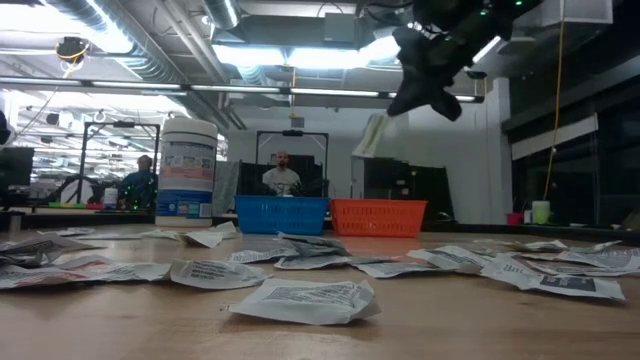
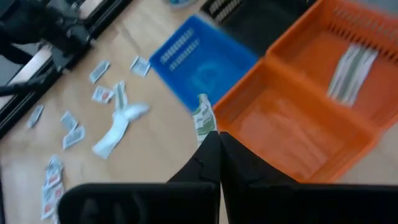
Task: Pick & Place First Aid Supplies
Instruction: Put the bandage pack into the top orange bin
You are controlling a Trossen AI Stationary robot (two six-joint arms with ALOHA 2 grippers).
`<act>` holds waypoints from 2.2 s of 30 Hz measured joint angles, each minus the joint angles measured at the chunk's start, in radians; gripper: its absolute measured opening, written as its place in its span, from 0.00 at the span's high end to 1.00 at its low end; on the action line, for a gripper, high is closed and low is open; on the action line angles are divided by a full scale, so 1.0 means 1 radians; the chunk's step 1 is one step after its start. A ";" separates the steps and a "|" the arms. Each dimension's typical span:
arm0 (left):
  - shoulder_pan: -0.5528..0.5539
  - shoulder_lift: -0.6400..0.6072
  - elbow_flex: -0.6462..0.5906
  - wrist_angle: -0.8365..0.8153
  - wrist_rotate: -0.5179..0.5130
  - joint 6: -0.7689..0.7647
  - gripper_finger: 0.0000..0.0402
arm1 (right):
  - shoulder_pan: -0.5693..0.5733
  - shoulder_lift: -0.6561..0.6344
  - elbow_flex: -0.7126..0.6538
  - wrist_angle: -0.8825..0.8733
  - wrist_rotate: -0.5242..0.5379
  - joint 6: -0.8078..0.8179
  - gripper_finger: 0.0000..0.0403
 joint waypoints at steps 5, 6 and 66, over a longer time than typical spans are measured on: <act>0.000 0.000 0.000 0.000 0.000 0.000 0.99 | -0.066 0.101 0.131 -0.052 -0.001 -0.086 1.00; 0.000 0.000 0.000 0.000 0.000 0.001 0.99 | -0.079 0.124 0.159 -0.066 -0.001 -0.108 1.00; 0.000 0.000 0.000 0.000 0.000 0.001 0.99 | -0.319 0.548 0.429 -0.261 -0.041 -0.558 0.70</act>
